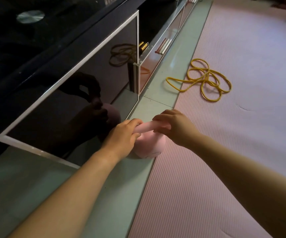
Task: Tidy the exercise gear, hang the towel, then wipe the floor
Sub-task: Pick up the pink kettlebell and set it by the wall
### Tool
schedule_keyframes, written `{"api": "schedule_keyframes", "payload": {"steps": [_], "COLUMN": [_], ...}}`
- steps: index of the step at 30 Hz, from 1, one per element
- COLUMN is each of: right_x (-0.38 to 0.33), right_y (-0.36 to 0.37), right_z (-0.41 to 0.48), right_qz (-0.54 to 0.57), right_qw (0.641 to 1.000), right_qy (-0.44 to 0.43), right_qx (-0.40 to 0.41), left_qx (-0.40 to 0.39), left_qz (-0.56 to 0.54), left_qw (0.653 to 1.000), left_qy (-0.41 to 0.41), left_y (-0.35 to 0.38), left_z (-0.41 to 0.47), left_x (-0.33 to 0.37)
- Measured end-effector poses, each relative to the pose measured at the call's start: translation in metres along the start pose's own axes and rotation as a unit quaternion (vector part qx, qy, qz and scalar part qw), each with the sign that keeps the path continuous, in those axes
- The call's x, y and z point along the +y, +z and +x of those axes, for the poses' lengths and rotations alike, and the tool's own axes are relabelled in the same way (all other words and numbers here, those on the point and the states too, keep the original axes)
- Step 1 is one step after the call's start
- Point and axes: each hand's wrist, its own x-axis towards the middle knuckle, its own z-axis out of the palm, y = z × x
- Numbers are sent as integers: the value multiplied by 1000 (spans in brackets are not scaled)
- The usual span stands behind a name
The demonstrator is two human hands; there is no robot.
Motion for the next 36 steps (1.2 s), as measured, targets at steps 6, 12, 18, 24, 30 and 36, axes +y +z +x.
{"api": "schedule_keyframes", "payload": {"steps": [6, 12, 18, 24, 30, 36], "right_x": [-2, -2, -14, -37, -75, -118], "right_y": [3, 6, 8, -11, -30, -27], "right_z": [-8, -11, -27, -50, -84, -111], "right_qz": [37, 37, 13, 35, 92, 116], "right_qw": [999, 999, 999, 997, 991, 979], "right_qy": [11, 5, -28, -69, -94, -156], "right_qx": [16, 15, 10, -1, -38, -64], "left_qx": [19, 26, 37, 40, 31, 41], "left_qz": [-22, -45, -38, -27, -60, -55], "left_qw": [1000, 999, 998, 999, 998, 995], "left_qy": [10, 9, 14, 25, -19, -76], "left_y": [6, 10, 11, -9, -34, -54], "left_z": [-4, -6, -27, -66, -128, -198], "left_x": [-2, -2, 2, 12, 25, 33]}}
